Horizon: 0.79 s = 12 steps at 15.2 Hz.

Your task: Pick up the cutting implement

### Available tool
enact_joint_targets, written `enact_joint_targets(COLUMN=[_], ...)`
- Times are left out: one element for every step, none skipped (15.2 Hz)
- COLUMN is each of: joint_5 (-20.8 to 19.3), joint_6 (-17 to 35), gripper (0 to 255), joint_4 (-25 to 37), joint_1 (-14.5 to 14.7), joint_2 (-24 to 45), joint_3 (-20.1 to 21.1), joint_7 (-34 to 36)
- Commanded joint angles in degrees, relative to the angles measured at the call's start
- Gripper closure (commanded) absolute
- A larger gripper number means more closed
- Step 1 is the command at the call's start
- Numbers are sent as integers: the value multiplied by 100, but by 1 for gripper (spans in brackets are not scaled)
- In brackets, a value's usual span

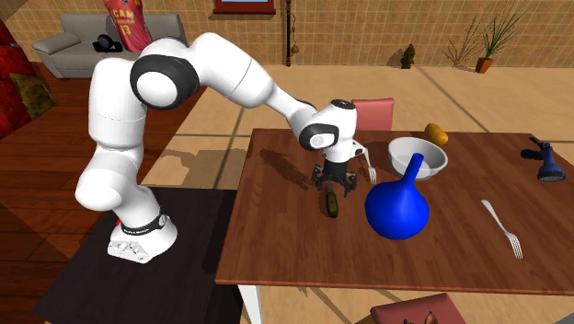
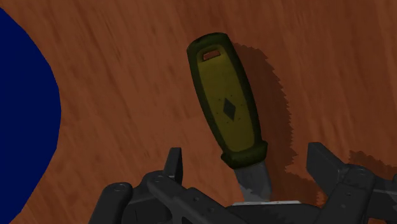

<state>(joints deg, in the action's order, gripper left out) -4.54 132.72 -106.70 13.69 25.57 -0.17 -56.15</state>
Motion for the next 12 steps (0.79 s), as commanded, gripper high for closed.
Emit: enact_joint_targets(joint_5=[-8,-11,-17,-16,-17,-16,-16,-16,-16,-16,-16,-16], joint_6=[116,174,266,266,266,255,251,251,251,251,251,251], gripper=[0,0,0,0,0,255,255,255,255,255,255,255], joint_4=[-15,-25,-37,-38,-37,-17,-12,-12,-12,-12,-12,-12], joint_1=[0,0,2,2,2,1,4,3,3,3,3,3], joint_2=[98,147,226,225,226,235,237,237,236,237,237,237], joint_3=[-2,-4,-6,-6,-6,-6,-5,-6,-6,-6,-6,-6], joint_7=[2,7,15,15,15,13,16,16,16,16,16,16])
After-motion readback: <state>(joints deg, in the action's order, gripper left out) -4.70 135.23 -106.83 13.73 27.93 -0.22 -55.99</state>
